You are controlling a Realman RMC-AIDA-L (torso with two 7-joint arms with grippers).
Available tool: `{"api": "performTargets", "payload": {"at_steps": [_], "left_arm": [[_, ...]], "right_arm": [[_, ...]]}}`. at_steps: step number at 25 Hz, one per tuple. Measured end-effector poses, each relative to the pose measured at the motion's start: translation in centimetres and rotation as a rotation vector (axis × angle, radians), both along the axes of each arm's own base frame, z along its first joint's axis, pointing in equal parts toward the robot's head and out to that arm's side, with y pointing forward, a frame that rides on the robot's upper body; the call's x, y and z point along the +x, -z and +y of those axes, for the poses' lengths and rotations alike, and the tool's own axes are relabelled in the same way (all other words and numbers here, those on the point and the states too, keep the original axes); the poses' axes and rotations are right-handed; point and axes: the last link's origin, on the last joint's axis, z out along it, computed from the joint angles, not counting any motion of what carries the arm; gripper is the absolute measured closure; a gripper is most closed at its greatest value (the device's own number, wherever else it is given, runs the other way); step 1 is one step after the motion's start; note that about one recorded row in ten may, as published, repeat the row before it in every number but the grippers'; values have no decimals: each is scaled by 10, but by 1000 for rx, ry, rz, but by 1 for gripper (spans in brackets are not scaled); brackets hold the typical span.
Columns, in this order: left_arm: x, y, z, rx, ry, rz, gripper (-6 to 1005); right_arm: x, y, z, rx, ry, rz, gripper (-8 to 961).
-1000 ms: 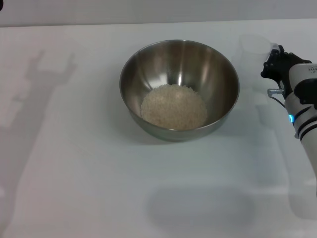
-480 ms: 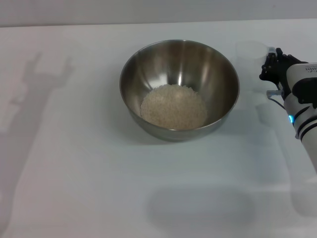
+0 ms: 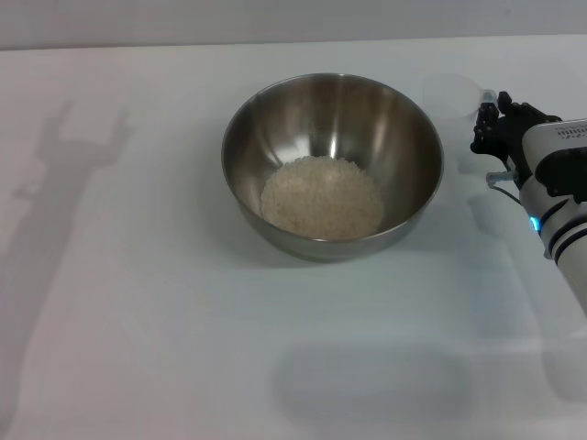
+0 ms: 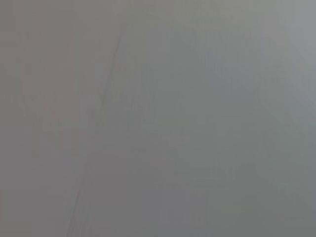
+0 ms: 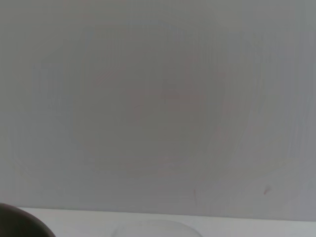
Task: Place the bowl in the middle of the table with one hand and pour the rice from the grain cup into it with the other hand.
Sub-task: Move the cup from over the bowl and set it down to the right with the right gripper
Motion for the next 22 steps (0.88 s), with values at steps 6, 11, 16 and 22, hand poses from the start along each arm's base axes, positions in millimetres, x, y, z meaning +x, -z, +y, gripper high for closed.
{"api": "performTargets", "payload": {"at_steps": [6, 11, 16, 22], "left_arm": [[0, -1, -1, 3, 2, -2, 138], [1, -2, -3, 10, 9, -8, 138], [2, -3, -3, 11, 11, -9, 138], [1, -3, -3, 11, 10, -8, 138]], "right_arm": [[3, 1, -2, -13, -8, -8, 732], [6, 4, -8, -31, -12, -20, 730], [10, 6, -14, -37, -4, -22, 728], [12, 8, -24, -40, -14, -19, 725]]}}
